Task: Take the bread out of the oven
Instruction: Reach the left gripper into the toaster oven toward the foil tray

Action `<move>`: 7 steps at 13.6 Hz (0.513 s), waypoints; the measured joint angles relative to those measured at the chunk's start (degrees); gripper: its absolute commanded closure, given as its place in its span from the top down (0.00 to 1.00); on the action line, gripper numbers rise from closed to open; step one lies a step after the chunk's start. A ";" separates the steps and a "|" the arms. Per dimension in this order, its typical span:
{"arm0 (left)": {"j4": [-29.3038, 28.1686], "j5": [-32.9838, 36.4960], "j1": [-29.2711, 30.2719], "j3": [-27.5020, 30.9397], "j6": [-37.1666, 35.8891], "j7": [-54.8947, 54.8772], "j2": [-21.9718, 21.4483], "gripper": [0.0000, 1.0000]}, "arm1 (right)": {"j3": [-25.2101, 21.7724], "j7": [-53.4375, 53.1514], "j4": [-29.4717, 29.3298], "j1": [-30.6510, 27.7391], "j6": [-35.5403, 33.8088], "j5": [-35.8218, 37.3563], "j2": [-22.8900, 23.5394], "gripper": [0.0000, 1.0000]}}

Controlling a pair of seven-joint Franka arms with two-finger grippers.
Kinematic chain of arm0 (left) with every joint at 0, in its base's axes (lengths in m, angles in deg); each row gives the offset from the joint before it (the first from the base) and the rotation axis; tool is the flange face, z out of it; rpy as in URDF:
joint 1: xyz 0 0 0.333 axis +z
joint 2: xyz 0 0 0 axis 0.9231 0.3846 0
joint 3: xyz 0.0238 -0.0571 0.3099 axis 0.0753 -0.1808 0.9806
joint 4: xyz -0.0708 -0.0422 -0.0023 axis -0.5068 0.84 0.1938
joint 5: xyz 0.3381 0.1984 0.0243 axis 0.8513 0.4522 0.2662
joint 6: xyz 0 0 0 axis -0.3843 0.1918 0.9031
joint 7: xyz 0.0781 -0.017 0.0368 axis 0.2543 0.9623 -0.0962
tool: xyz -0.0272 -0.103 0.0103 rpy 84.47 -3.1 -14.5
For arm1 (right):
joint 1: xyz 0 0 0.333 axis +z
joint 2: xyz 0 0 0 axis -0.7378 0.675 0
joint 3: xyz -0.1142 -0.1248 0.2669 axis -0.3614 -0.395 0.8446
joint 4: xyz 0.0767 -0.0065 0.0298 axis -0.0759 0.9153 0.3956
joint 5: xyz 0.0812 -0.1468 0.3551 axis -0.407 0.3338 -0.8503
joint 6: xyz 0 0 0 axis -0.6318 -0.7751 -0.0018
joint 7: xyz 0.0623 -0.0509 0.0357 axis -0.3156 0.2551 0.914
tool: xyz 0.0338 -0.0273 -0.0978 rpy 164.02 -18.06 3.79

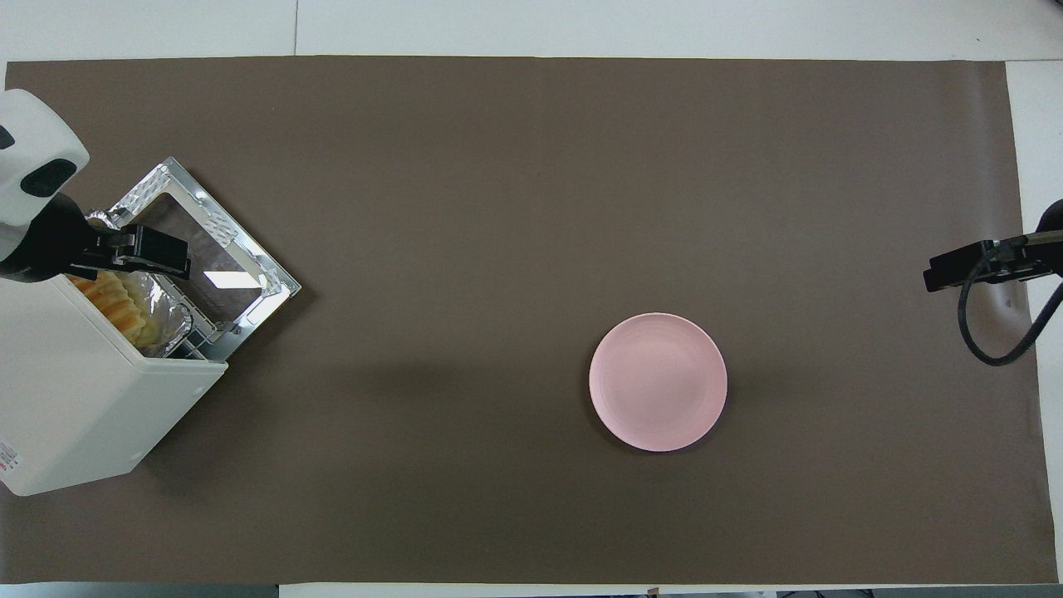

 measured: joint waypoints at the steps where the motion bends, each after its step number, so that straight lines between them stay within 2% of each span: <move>1: 0.00 0.00 0.00 0.00 0.01 0.00 0.00 1.00 | 0.00 0.00 0.00 0.00 0.00 0.00 0.00 1.00; 7: -0.51 0.00 0.43 0.21 0.16 0.00 0.00 1.00 | 0.00 0.00 0.00 0.00 0.00 0.00 0.00 1.00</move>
